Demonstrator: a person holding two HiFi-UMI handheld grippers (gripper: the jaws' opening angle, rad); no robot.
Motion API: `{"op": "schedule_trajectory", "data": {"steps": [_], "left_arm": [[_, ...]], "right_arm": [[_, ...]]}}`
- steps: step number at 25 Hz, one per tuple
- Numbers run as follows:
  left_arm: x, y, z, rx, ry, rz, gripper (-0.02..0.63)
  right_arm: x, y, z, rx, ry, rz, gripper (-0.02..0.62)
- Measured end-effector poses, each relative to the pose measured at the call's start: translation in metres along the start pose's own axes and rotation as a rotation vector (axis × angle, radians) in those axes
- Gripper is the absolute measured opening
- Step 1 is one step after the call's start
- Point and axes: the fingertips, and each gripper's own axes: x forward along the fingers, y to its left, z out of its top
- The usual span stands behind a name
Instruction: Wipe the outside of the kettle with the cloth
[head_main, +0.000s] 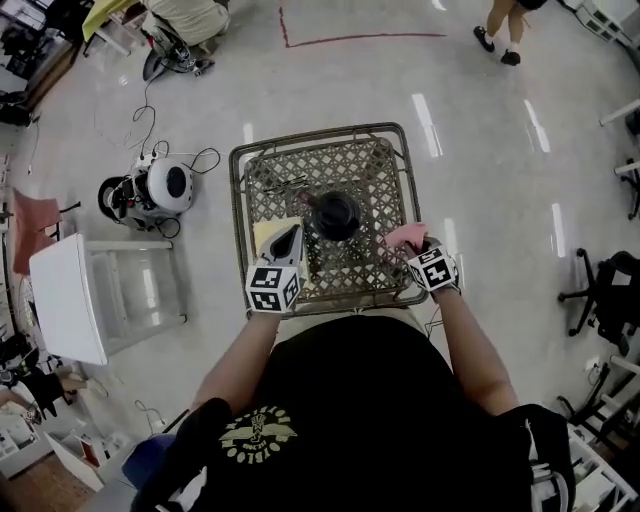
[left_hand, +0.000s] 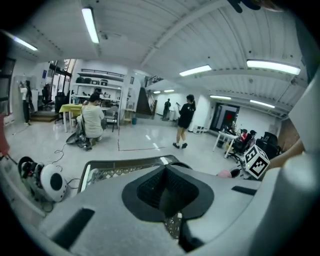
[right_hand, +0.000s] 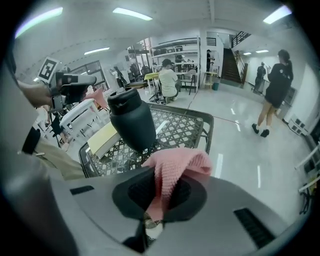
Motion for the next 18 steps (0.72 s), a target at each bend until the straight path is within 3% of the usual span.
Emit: {"op": "schedule_trajectory", "data": {"steps": [6,7,9,10,18], "left_arm": [[-0.023,0.008,-0.021,-0.072,0.021,0.095,0.005],[-0.028,0.011,-0.021,-0.079,0.016,0.107,0.005],[-0.037,0.014,-0.022,-0.084,0.007,0.127,0.005],[-0.043,0.014,-0.023,-0.084,0.005,0.137,0.005],[-0.084,0.019,-0.022,-0.076,-0.02,0.17,0.006]], "right_arm": [[0.021,-0.01,-0.017,-0.049,0.052,0.064,0.022],[0.026,-0.006,-0.017,-0.051,0.058,0.085,0.046],[0.035,0.002,-0.018,-0.055,0.072,0.12,0.174],[0.039,0.006,-0.018,-0.062,0.078,0.129,0.193],[0.042,0.033,-0.013,-0.113,0.077,0.158,0.229]]}}
